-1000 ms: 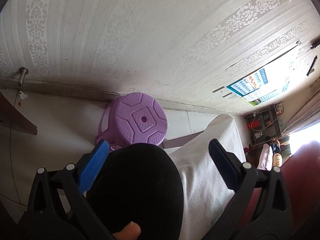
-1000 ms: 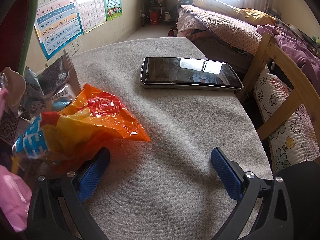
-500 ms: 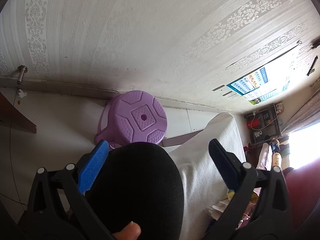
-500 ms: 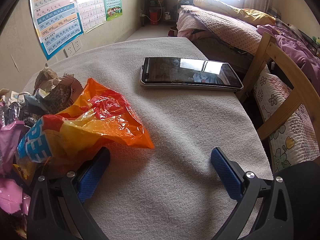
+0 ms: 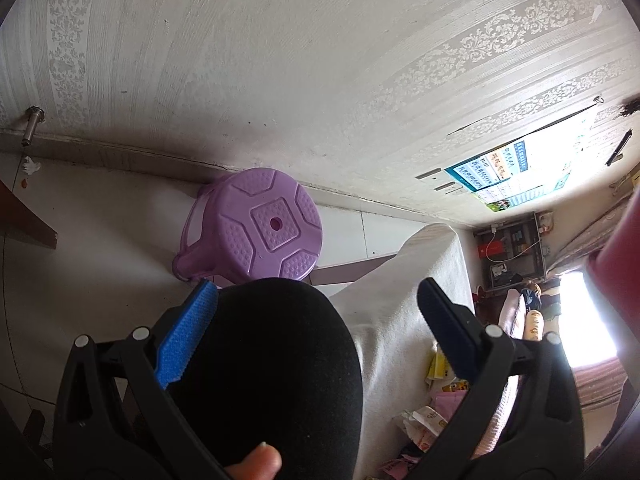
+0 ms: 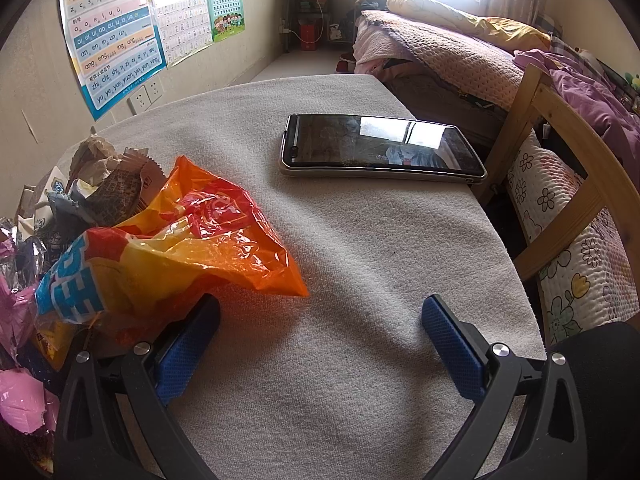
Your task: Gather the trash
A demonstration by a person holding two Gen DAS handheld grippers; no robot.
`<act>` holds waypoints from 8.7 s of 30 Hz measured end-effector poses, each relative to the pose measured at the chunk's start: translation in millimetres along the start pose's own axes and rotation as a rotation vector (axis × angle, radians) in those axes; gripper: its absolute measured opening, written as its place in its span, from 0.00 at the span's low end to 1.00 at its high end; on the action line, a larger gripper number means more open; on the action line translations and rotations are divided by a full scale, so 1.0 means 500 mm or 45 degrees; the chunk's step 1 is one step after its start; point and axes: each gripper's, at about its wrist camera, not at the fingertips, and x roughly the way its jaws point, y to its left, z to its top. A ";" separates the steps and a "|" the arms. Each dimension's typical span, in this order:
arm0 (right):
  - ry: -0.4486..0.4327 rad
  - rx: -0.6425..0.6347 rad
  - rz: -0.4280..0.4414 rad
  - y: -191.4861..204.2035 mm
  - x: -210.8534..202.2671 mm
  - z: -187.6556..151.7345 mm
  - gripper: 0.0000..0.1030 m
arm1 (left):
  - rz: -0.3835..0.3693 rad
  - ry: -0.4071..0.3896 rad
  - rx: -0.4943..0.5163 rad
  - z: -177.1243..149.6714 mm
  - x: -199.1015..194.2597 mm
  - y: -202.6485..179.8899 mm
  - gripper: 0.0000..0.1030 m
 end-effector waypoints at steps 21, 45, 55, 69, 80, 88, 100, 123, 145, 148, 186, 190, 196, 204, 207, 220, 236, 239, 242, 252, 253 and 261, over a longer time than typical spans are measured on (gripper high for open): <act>-0.001 0.000 0.000 0.000 0.000 0.000 0.95 | -0.128 0.032 -0.190 0.019 0.020 0.047 0.95; -0.001 0.001 0.000 0.000 0.000 0.000 0.95 | -0.069 0.019 -0.138 0.020 0.012 0.026 0.95; -0.002 0.001 0.000 0.000 0.000 0.000 0.95 | -0.074 0.018 -0.148 0.020 0.012 0.025 0.95; -0.002 0.001 0.000 0.000 0.000 -0.001 0.95 | -0.034 0.025 -0.131 0.021 0.013 0.021 0.95; -0.002 0.001 0.000 0.000 0.000 -0.001 0.95 | 0.073 -0.044 0.170 -0.004 -0.003 -0.060 0.95; -0.002 0.001 0.000 0.000 0.000 -0.001 0.95 | 0.131 -0.111 0.392 -0.038 -0.009 -0.133 0.95; 0.040 -0.064 0.001 0.004 0.005 0.018 0.93 | -0.059 -0.037 0.718 -0.154 0.033 -0.314 0.95; -0.497 -0.122 0.413 0.189 -0.369 0.222 0.93 | -0.068 -0.308 1.160 -0.253 -0.054 -0.460 0.95; -0.482 -0.197 0.343 0.206 -0.351 0.188 0.93 | -0.048 -0.280 1.088 -0.223 -0.063 -0.463 0.95; -0.482 -0.206 0.345 0.209 -0.351 0.186 0.93 | -0.043 -0.274 1.085 -0.220 -0.065 -0.464 0.95; -0.434 -0.221 0.351 0.219 -0.334 0.178 0.93 | -0.027 -0.218 1.074 -0.214 -0.048 -0.462 0.95; -0.429 -0.222 0.351 0.219 -0.333 0.177 0.93 | -0.027 -0.209 1.070 -0.213 -0.046 -0.460 0.95; -0.417 -0.225 0.351 0.220 -0.328 0.172 0.93 | -0.027 -0.209 1.078 -0.215 -0.045 -0.458 0.95; -0.408 -0.226 0.355 0.220 -0.326 0.171 0.93 | -0.027 -0.208 1.080 -0.216 -0.044 -0.457 0.95; -0.400 -0.226 0.358 0.221 -0.323 0.169 0.93 | -0.025 -0.206 1.082 -0.216 -0.044 -0.457 0.95; -0.384 -0.233 0.357 0.226 -0.321 0.170 0.93 | -0.033 -0.237 1.143 -0.229 -0.048 -0.462 0.95; -0.379 -0.235 0.357 0.226 -0.320 0.168 0.93 | -0.068 -0.235 1.191 -0.239 -0.047 -0.468 0.95; -0.377 -0.235 0.356 0.227 -0.319 0.168 0.93 | -0.046 -0.252 1.169 -0.237 -0.047 -0.466 0.95; -0.377 -0.233 0.357 0.226 -0.318 0.166 0.93 | -0.031 -0.219 1.167 -0.232 -0.039 -0.469 0.95; -0.393 -0.231 0.355 0.219 -0.323 0.167 0.93 | -0.045 -0.354 1.208 -0.226 -0.060 -0.500 0.95; -0.394 -0.232 0.354 0.217 -0.324 0.167 0.93 | -0.060 -0.342 1.208 -0.227 -0.060 -0.501 0.95; -0.398 -0.215 0.342 0.206 -0.325 0.171 0.93 | -0.010 -0.299 1.171 -0.227 -0.044 -0.490 0.95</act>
